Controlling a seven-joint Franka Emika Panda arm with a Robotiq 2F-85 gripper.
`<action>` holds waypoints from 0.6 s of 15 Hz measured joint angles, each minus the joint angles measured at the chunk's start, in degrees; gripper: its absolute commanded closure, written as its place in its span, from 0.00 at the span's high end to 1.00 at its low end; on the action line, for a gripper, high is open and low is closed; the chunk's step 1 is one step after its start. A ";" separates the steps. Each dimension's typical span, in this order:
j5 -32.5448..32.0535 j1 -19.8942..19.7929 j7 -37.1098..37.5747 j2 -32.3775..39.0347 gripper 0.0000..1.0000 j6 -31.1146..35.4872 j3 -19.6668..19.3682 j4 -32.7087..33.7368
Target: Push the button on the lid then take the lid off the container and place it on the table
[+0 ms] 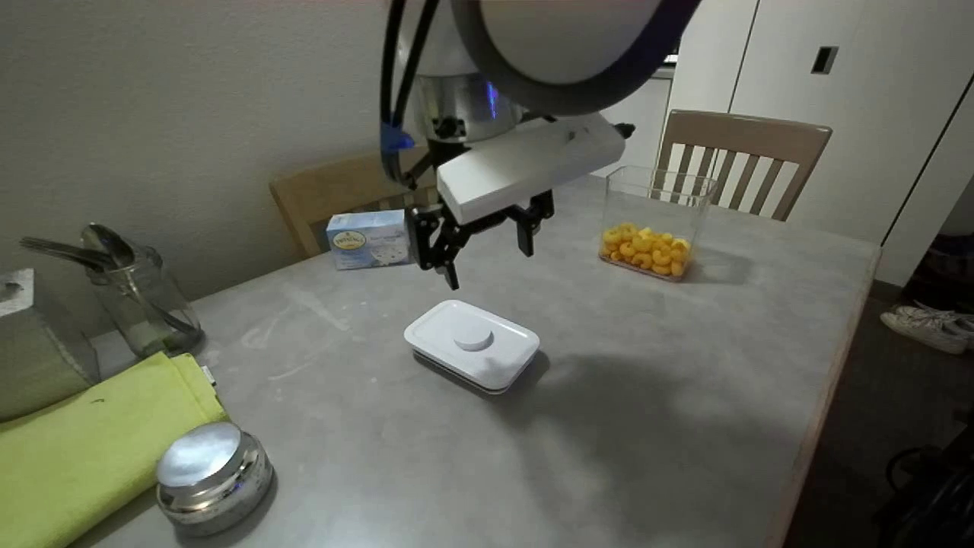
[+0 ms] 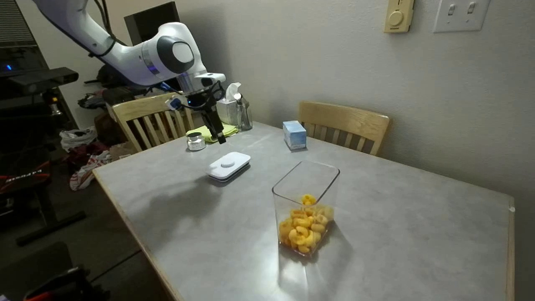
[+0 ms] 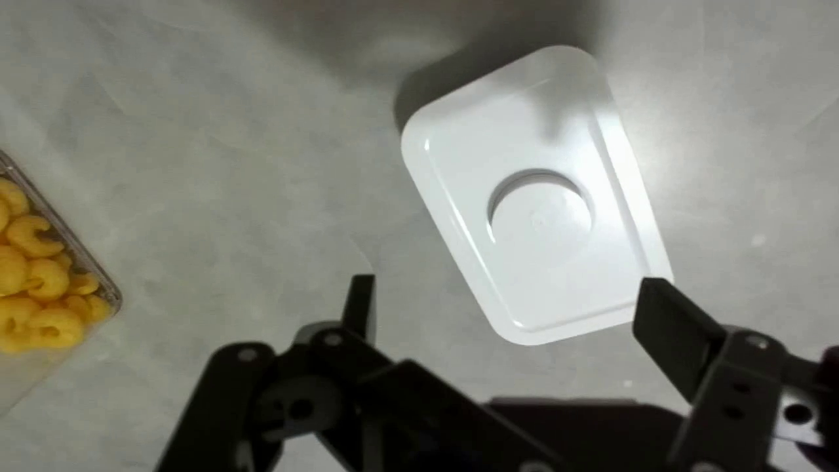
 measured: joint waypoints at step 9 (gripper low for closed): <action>-0.11 -7.83 -5.51 -12.92 1.00 2.34 0.80 -14.59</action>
